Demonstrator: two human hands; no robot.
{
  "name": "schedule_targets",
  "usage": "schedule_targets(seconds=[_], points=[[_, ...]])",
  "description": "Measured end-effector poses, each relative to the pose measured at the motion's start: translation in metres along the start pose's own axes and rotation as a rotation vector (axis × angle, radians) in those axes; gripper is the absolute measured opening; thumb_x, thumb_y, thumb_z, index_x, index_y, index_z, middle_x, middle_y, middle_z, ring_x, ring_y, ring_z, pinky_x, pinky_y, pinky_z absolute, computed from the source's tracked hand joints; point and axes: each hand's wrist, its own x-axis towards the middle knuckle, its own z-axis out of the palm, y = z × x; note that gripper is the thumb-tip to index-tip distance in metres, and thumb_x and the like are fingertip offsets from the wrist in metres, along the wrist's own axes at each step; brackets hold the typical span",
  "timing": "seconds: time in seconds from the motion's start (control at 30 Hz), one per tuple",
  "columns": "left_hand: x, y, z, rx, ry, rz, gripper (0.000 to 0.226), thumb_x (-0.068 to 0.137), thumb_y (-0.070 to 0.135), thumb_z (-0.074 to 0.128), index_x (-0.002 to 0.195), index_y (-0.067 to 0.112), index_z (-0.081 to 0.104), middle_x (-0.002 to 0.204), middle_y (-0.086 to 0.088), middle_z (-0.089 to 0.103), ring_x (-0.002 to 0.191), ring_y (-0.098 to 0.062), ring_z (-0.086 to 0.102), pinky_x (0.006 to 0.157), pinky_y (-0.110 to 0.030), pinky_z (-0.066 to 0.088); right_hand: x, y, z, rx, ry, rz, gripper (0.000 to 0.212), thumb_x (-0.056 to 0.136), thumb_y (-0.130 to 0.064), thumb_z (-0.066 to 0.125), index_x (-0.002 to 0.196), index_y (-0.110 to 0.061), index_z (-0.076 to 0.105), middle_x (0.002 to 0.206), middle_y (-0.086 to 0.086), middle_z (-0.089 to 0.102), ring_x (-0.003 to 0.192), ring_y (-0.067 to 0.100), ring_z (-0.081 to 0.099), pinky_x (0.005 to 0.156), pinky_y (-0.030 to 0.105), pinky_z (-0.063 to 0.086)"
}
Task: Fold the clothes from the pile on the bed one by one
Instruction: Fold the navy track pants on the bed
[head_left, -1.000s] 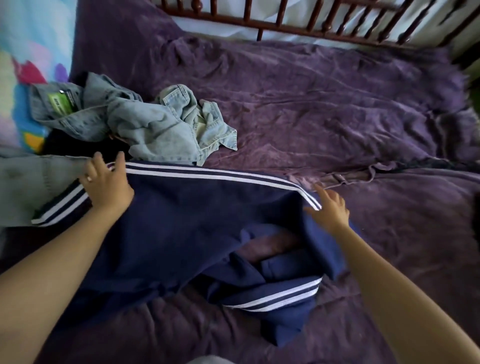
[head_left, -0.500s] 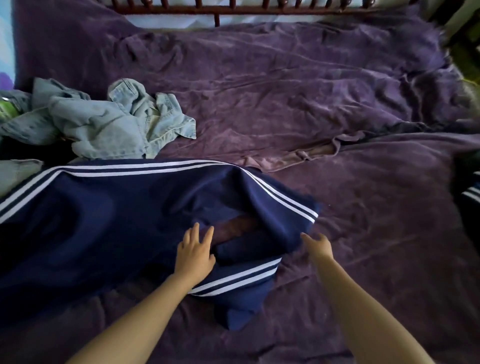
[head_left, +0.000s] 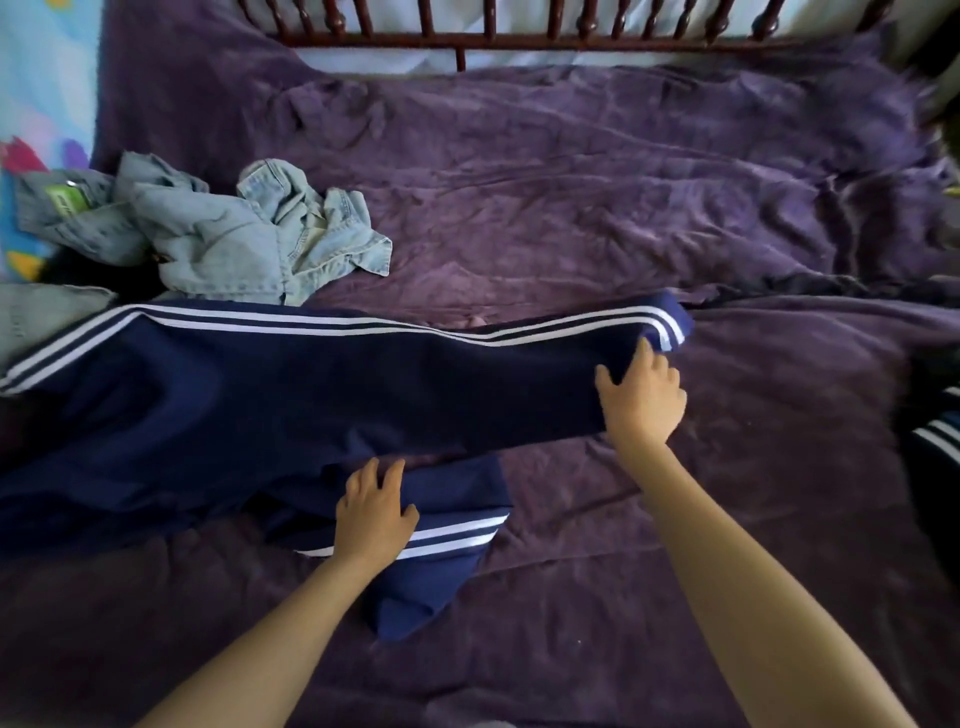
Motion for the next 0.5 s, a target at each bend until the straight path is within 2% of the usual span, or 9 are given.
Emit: schedule_targets(seconds=[0.07,0.1,0.13,0.17,0.23,0.37,0.43,0.5], points=[[-0.005,0.004,0.004,0.000,-0.021,-0.012,0.062,0.095,0.033,0.045,0.148,0.020,0.017,0.156,-0.010,0.010,0.141,-0.027,0.014,0.108,-0.038,0.027,-0.004,0.002,0.006,-0.257,-0.186,-0.268,0.049,0.091,-0.047,0.048,0.132,-0.019,0.049,0.127,0.014,0.048,0.119,0.033,0.040,0.091,0.041,0.033],[-0.009,0.004,0.007,-0.002,-0.037,-0.024,0.062,0.095,0.033,0.045,0.148,0.021,0.016,0.156,-0.010,0.009,0.141,-0.027,0.013,0.109,-0.039,0.027,-0.008,0.004,0.015,-0.312,-0.295,-0.340,0.047,0.092,-0.051,0.045,0.128,-0.022,0.054,0.129,0.012,0.046,0.122,0.032,0.037,0.095,0.041,0.031],[-0.012,0.004,0.010,-0.002,-0.056,-0.037,0.062,0.095,0.034,0.045,0.149,0.021,0.015,0.156,-0.010,0.009,0.142,-0.027,0.012,0.109,-0.039,0.027,-0.014,0.007,0.023,-0.313,-0.413,-0.327,0.046,0.092,-0.053,0.043,0.125,-0.023,0.056,0.132,0.010,0.044,0.125,0.031,0.035,0.098,0.042,0.030],[-0.015,0.003,0.014,-0.001,-0.077,-0.050,0.062,0.096,0.034,0.044,0.149,0.021,0.014,0.156,-0.010,0.008,0.142,-0.027,0.012,0.109,-0.039,0.027,-0.020,0.011,0.030,-0.269,-0.516,-0.250,0.048,0.092,-0.053,0.042,0.127,-0.022,0.055,0.135,0.010,0.041,0.128,0.031,0.033,0.101,0.044,0.029],[-0.019,0.000,0.021,0.017,-0.123,-0.066,0.063,0.096,0.035,0.044,0.149,0.022,0.013,0.156,-0.009,0.008,0.141,-0.027,0.013,0.109,-0.038,0.027,-0.026,0.023,0.045,-0.112,-0.614,-0.042,0.050,0.094,-0.047,0.043,0.135,-0.018,0.045,0.141,0.013,0.036,0.132,0.032,0.029,0.104,0.045,0.029],[-0.023,-0.009,0.034,0.047,-0.206,-0.057,0.061,0.096,0.032,0.043,0.148,0.022,0.014,0.157,-0.002,0.009,0.140,-0.025,0.018,0.107,-0.035,0.032,-0.024,0.046,0.064,0.199,-0.646,0.271,0.058,0.093,-0.031,0.051,0.143,-0.012,0.030,0.142,0.021,0.031,0.130,0.039,0.033,0.105,0.043,0.031],[-0.021,-0.011,0.041,0.038,-0.229,-0.029,0.061,0.096,0.031,0.043,0.149,0.023,0.014,0.157,0.001,0.008,0.139,-0.022,0.019,0.106,-0.032,0.033,-0.012,0.056,0.070,0.457,-0.563,0.483,0.058,0.090,-0.024,0.056,0.139,-0.002,0.034,0.135,0.024,0.043,0.120,0.037,0.046,0.093,0.038,0.041],[-0.020,-0.010,0.046,0.029,-0.260,0.004,0.062,0.095,0.032,0.043,0.149,0.024,0.013,0.158,0.003,0.007,0.140,-0.019,0.018,0.105,-0.031,0.034,0.002,0.067,0.071,0.723,-0.475,0.654,0.053,0.089,-0.017,0.059,0.133,0.003,0.038,0.122,0.019,0.053,0.101,0.029,0.053,0.069,0.032,0.045]])
